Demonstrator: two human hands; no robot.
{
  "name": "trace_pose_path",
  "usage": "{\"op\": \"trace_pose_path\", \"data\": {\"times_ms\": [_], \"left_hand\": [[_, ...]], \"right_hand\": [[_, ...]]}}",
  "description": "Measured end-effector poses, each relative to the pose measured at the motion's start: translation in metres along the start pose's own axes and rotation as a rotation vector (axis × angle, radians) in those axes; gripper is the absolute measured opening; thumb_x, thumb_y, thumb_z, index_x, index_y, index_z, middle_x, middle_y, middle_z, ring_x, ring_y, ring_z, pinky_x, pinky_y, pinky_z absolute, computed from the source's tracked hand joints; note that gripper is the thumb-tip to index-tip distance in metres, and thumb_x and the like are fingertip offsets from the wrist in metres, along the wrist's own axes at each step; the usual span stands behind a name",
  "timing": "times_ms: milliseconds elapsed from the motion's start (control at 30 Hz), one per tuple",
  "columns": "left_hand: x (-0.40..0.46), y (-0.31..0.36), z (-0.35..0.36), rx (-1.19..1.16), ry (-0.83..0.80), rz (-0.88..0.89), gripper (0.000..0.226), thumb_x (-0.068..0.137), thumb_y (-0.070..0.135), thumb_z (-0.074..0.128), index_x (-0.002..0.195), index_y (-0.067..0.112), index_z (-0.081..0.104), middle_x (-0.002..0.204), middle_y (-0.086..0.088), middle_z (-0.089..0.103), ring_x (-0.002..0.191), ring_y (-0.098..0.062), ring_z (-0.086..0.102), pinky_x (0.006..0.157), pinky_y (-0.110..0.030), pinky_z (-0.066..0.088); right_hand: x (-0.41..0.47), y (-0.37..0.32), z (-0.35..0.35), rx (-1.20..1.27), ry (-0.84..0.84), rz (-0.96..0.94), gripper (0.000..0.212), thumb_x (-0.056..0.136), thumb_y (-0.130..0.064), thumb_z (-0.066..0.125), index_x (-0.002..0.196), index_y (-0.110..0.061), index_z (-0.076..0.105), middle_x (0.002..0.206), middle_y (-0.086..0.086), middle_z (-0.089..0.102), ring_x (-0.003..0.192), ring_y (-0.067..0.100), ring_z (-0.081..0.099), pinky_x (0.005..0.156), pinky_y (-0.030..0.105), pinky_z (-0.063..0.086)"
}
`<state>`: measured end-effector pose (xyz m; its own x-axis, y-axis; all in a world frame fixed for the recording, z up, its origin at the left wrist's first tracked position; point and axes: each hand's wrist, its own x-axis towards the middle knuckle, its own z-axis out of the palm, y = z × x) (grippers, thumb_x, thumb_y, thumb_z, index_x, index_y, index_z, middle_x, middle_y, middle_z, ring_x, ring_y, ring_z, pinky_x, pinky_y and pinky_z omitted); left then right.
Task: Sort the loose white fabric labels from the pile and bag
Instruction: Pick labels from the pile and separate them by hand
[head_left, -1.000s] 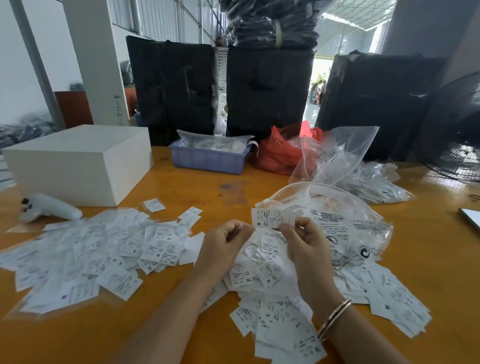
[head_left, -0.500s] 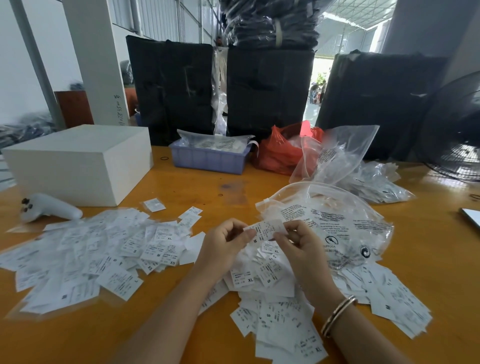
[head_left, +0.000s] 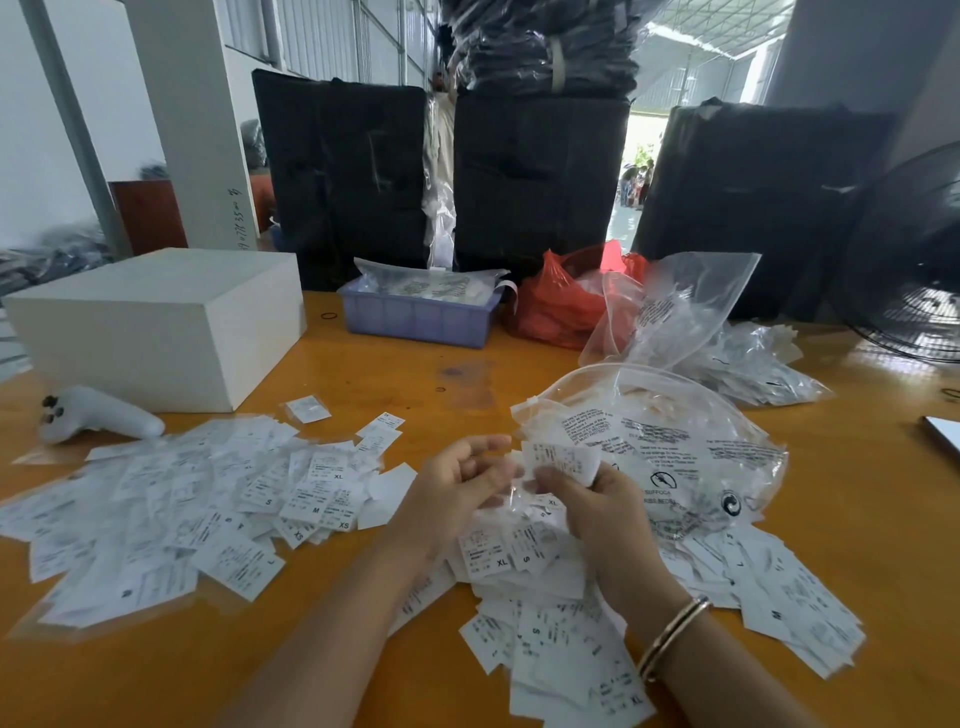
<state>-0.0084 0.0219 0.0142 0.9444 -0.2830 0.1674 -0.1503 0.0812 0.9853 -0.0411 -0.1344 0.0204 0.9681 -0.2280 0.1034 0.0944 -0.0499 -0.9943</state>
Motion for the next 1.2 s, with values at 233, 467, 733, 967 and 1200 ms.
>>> {"op": "trace_pose_path", "data": {"times_ms": [233, 467, 733, 967, 1200], "left_hand": [[0.0009, -0.0033, -0.0011, 0.002, 0.093, 0.01, 0.017, 0.085, 0.013, 0.069, 0.097, 0.026, 0.07, 0.084, 0.01, 0.071, 0.081, -0.004, 0.066, 0.068, -0.014, 0.05], [0.0012, -0.005, -0.0013, 0.111, 0.05, -0.021, 0.018, 0.089, 0.017, 0.065, 0.089, 0.033, 0.073, 0.07, 0.015, 0.064, 0.066, -0.001, 0.057, 0.064, -0.017, 0.048], [0.0013, -0.0039, 0.0002, 0.136, 0.083, 0.016, 0.006, 0.081, 0.023, 0.074, 0.078, 0.027, 0.07, 0.072, 0.014, 0.07, 0.068, 0.001, 0.063, 0.062, -0.012, 0.047], [-0.0008, -0.0017, 0.0005, 0.266, 0.052, 0.101, 0.015, 0.077, 0.031, 0.076, 0.074, 0.041, 0.066, 0.071, 0.019, 0.063, 0.061, 0.005, 0.054, 0.061, -0.009, 0.046], [-0.0014, -0.0002, 0.001, 0.317, 0.049, 0.148, 0.014, 0.077, 0.032, 0.075, 0.074, 0.043, 0.067, 0.07, 0.019, 0.063, 0.057, 0.005, 0.051, 0.057, -0.01, 0.044]], "right_hand": [[-0.0024, -0.0021, -0.0003, 0.026, -0.038, 0.007, 0.009, 0.086, -0.013, 0.065, 0.08, -0.012, 0.072, 0.075, -0.002, 0.074, 0.063, 0.005, 0.068, 0.054, 0.017, 0.048], [-0.0047, -0.004, 0.0007, -0.045, -0.03, -0.057, 0.018, 0.089, -0.015, 0.064, 0.076, -0.005, 0.071, 0.036, -0.016, 0.049, 0.034, -0.006, 0.045, 0.038, 0.005, 0.031], [-0.0044, -0.0064, 0.0002, 0.099, -0.036, -0.019, 0.018, 0.086, -0.016, 0.065, 0.082, 0.0, 0.068, 0.039, -0.014, 0.049, 0.035, -0.003, 0.043, 0.039, 0.007, 0.032], [-0.0019, -0.0066, -0.0018, 0.219, -0.075, 0.03, 0.015, 0.078, -0.019, 0.072, 0.078, -0.007, 0.063, 0.046, -0.007, 0.039, 0.039, 0.006, 0.028, 0.037, 0.016, 0.027], [-0.0018, -0.0089, -0.0034, 0.133, -0.149, 0.009, 0.01, 0.075, -0.024, 0.074, 0.065, -0.027, 0.073, 0.05, -0.004, 0.05, 0.041, 0.006, 0.038, 0.04, 0.016, 0.032]]}}
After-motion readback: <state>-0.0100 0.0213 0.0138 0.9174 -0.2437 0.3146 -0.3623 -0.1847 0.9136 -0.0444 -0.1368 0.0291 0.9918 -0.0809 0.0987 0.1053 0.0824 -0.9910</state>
